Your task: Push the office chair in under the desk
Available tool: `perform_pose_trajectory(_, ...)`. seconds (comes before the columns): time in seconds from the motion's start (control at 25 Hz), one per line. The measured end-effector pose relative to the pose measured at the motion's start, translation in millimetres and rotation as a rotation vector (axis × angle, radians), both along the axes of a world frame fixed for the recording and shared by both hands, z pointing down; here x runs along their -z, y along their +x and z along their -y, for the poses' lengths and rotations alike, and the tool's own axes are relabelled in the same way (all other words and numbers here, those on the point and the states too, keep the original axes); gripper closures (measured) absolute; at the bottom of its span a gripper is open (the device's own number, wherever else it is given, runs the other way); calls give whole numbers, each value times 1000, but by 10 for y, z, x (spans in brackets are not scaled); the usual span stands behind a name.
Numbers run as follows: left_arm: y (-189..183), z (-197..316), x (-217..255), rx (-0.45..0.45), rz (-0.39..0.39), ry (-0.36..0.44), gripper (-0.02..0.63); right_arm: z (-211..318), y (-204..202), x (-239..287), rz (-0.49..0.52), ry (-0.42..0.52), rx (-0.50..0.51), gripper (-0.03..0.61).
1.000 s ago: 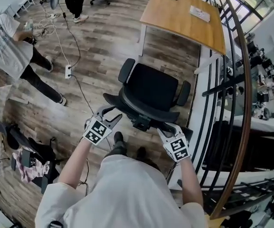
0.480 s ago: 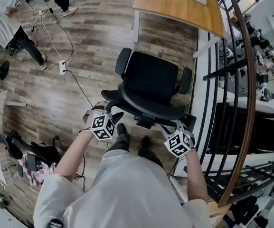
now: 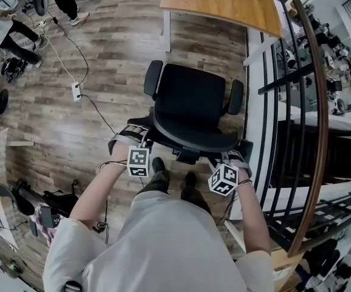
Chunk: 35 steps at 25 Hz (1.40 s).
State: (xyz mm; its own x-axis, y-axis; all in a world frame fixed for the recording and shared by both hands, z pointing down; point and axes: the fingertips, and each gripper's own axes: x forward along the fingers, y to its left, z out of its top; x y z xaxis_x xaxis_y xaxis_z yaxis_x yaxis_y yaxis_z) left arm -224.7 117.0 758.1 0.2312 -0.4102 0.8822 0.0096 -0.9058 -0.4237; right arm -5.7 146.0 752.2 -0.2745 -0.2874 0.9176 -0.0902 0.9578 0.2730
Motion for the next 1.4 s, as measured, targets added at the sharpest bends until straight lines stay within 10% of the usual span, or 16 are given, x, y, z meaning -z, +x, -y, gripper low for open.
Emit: perform_pose_trajectory(1.4,107,298,-75,-186,42,-65,499,311,81,-38,-103,50,-73,445)
